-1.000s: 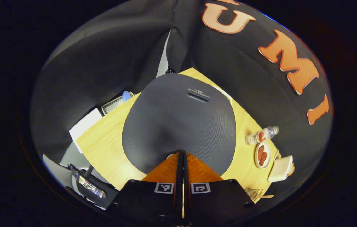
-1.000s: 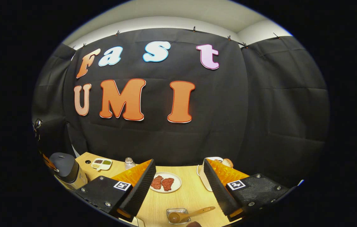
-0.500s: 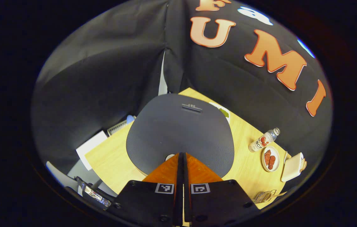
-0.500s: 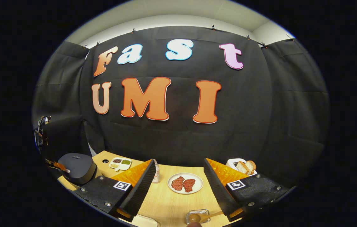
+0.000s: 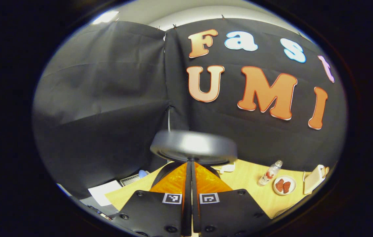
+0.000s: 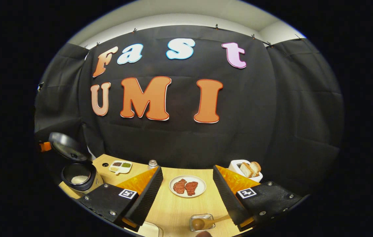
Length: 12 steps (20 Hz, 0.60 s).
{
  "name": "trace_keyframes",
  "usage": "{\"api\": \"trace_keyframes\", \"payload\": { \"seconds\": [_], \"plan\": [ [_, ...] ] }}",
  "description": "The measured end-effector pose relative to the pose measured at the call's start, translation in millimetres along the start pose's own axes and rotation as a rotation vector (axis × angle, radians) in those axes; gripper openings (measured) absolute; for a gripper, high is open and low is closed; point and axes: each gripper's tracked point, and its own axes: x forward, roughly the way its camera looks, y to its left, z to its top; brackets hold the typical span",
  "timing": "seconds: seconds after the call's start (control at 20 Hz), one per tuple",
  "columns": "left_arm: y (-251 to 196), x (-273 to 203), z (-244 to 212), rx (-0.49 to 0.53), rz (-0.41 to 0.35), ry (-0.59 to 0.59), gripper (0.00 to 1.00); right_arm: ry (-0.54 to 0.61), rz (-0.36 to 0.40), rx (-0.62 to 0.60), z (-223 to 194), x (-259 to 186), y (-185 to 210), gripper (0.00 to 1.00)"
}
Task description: Close the left gripper, press the button to open the rice cooker; take a wooden spoon from the chopstick holder with the right hand, scoop a spoonful of rice and pour it into the rice cooker, then put the wooden spoon back into the chopstick holder.
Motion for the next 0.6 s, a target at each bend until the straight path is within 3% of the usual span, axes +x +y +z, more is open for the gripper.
{"api": "trace_keyframes", "payload": {
  "seconds": [0.05, 0.15, 0.2, 0.25, 0.5, 0.6],
  "plan": [
    [-3.2, -6.5, 2.9, -0.012, -0.005, -0.02, 0.06, 0.008, -0.011, 0.0, -5.3, 0.6, -7.6, 0.95],
    [-6.5, -15.1, 7.1, -0.011, -0.014, -0.062, 0.1, 0.023, -0.034, 0.002, -12.9, 0.1, -24.1, 0.95],
    [-8.4, -21.6, 9.6, -0.007, -0.012, -0.08, 0.22, 0.035, -0.041, 0.005, -18.2, 0.9, -31.3, 0.95],
    [-12.2, -29.1, 12.4, -0.005, -0.012, -0.091, 0.26, 0.045, -0.05, 0.01, -23.8, 1.3, -39.2, 0.95],
    [-52.4, -67.3, 15.1, 0.027, -0.048, -0.17, 0.65, 0.104, -0.061, 0.053, -48.6, 5.0, -67.9, 0.95],
    [-72.7, -85.2, 20.7, 0.068, -0.062, -0.224, 0.76, 0.134, -0.049, 0.059, -61.3, 6.0, -74.5, 0.95]
  ]
}}
